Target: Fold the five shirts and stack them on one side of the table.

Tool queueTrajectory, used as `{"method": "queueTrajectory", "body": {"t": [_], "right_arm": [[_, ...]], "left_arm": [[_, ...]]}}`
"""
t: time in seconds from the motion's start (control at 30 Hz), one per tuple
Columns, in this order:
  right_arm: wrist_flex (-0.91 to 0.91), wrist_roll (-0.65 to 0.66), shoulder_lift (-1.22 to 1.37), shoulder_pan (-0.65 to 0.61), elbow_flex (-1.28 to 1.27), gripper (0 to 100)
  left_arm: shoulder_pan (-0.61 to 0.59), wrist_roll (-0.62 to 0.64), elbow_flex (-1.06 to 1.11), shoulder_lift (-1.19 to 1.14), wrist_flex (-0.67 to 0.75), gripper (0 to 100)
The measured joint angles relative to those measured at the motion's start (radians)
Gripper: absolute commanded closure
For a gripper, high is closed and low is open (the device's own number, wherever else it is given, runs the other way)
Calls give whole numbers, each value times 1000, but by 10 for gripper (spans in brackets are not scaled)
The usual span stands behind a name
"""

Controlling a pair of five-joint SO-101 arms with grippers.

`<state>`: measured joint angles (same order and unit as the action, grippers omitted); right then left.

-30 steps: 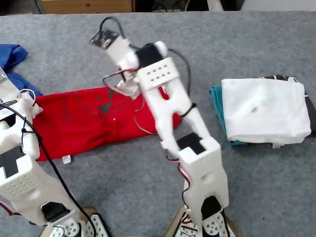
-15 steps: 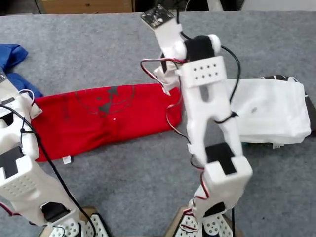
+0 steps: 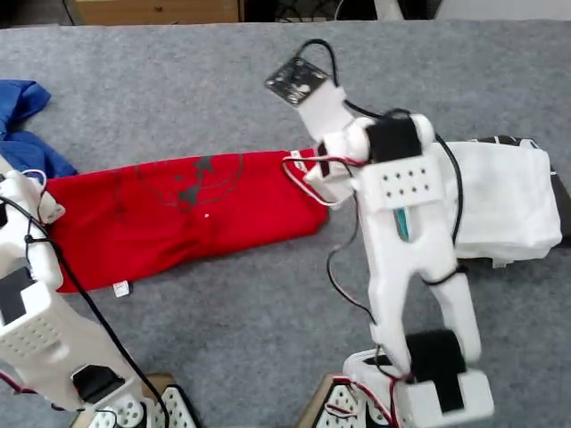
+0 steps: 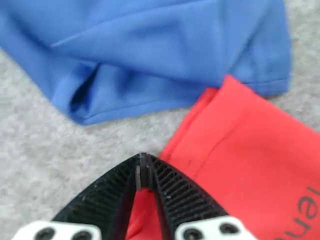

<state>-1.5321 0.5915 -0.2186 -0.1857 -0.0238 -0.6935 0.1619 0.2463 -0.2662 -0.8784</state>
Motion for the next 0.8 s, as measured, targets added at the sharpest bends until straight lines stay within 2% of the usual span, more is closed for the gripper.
{"method": "queueTrajectory", "body": {"t": [0.17, 0.27, 0.4, 0.57, 0.73, 0.8], "right_arm": [[187, 5, -64, 69, -198, 983], [316, -3, -64, 69, -345, 983], [502, -89, -60, 78, -517, 985], [621, -186, -35, 78, -655, 985], [755, -244, -25, 109, -776, 985], [798, -269, -25, 143, -812, 985]], "left_arm": [[-41, 0, -183, 0, -216, 850], [-66, 0, -322, 0, -374, 848], [-75, -31, -480, 0, -519, 848], [-74, -184, -595, 0, -578, 844], [-95, -364, -591, 0, -582, 840], [-100, -436, -562, 0, -582, 807]]}}
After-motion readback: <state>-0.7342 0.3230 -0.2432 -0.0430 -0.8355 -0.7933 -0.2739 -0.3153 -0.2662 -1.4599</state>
